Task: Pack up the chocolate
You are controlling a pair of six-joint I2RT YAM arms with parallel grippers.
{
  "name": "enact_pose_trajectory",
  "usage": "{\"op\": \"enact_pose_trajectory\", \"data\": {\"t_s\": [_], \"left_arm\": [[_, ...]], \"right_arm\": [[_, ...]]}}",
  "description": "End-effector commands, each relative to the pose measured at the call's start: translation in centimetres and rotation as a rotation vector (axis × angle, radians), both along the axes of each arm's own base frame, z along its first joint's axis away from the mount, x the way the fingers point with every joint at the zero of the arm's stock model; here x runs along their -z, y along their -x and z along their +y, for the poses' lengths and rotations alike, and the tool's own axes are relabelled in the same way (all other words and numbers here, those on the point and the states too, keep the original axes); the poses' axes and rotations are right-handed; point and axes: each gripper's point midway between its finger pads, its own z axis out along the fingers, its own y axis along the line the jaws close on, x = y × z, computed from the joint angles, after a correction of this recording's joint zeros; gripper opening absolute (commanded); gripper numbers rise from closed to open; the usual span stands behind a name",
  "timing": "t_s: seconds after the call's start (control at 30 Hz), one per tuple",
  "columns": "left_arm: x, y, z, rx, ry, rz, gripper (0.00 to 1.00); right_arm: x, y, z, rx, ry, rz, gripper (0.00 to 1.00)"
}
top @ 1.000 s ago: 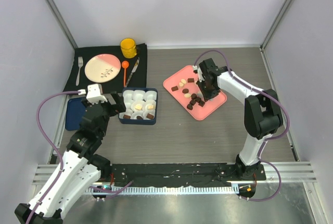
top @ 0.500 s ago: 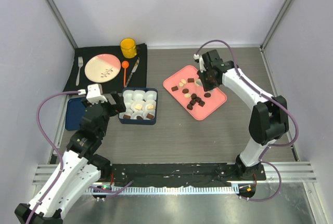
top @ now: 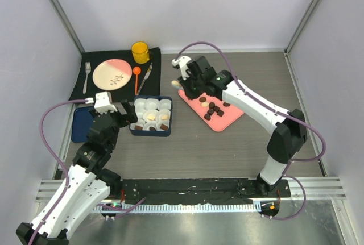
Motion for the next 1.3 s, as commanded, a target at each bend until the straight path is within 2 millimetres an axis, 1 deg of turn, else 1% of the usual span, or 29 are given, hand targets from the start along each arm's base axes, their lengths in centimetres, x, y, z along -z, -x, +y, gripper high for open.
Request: {"op": "enact_pose_trajectory", "data": {"t_s": [0.0,0.03,0.07,0.1,0.17,0.2,0.27,0.3,0.33,0.37,0.4,0.43,0.5,0.53,0.6,0.67,0.73,0.77,0.87,1.0,1.13,1.27], "left_arm": [[-3.2,0.0,0.2,-0.004,0.022,-0.083,1.0],[-3.2,0.0,0.3,-0.005,0.021,-0.084,1.0],[-3.3,0.1,0.3,-0.006,0.02,-0.086,1.0],[-3.4,0.2,0.5,-0.011,0.022,-0.093,1.0],[-3.5,0.2,0.6,-0.015,0.022,-0.095,1.0],[-3.6,0.3,0.6,-0.017,0.024,-0.099,1.0],[-3.6,0.3,0.7,-0.018,0.025,-0.102,1.0],[-3.7,0.3,0.7,-0.02,0.026,-0.103,1.0],[-3.8,0.4,0.7,-0.019,0.028,-0.107,1.0],[-3.8,0.4,0.7,-0.02,0.027,-0.107,1.0],[-3.8,0.4,0.8,-0.02,0.028,-0.109,1.0],[-3.7,0.4,0.8,-0.022,0.027,-0.108,1.0],[-3.8,0.5,0.8,-0.022,0.029,-0.108,1.0],[-3.8,0.5,0.8,-0.022,0.03,-0.108,1.0],[-3.8,0.5,0.7,-0.019,0.031,-0.107,1.0],[-3.8,0.5,0.7,-0.019,0.033,-0.109,1.0],[-3.8,0.5,0.7,-0.017,0.037,-0.11,1.0],[-3.9,0.5,0.7,-0.016,0.036,-0.111,1.0],[-3.9,0.6,0.6,-0.014,0.039,-0.114,1.0],[-4.0,0.6,0.7,-0.017,0.042,-0.117,1.0],[-4.0,0.6,0.7,-0.014,0.041,-0.118,1.0],[-4.0,0.6,0.7,-0.015,0.041,-0.118,1.0]], "right_arm": [[-2.2,-0.6,5.5,-0.081,-0.1,-0.084,0.15],[-2.4,-0.6,6.3,-0.091,-0.108,-0.091,0.15],[-2.5,0.1,7.7,-0.118,-0.119,-0.097,0.15],[-1.6,0.6,8.9,-0.155,-0.128,-0.067,0.15],[-1.5,1.4,10.9,-0.196,-0.143,-0.071,0.15],[-0.5,1.5,11.6,-0.207,-0.136,-0.059,0.15],[-0.2,2.1,13.3,-0.235,-0.15,-0.057,0.15],[0.1,2.4,13.8,-0.245,-0.152,-0.053,0.15],[1.0,2.4,14.5,-0.254,-0.149,-0.041,0.15],[1.2,2.9,15.3,-0.271,-0.152,-0.038,0.15],[1.3,3.0,15.9,-0.278,-0.158,-0.039,0.15],[2.3,3.0,16.4,-0.285,-0.148,-0.025,0.16],[2.9,3.4,17.5,-0.302,-0.15,-0.017,0.16],[3.9,3.6,18.0,-0.309,-0.143,-0.003,0.16],[4.1,3.6,18.7,-0.314,-0.147,-0.003,0.16],[5.1,3.7,19.2,-0.319,-0.141,0.011,0.16],[5.4,3.8,19.5,-0.321,-0.139,0.017,0.16],[6.1,3.8,19.6,-0.322,-0.132,0.025,0.16],[6.6,3.8,19.7,-0.321,-0.128,0.035,0.16],[7.8,4.1,19.9,-0.326,-0.116,0.054,0.17],[8.4,4.2,19.9,-0.329,-0.109,0.066,0.2],[8.5,4.6,20.1,-0.341,-0.115,0.077,0.2]]}}
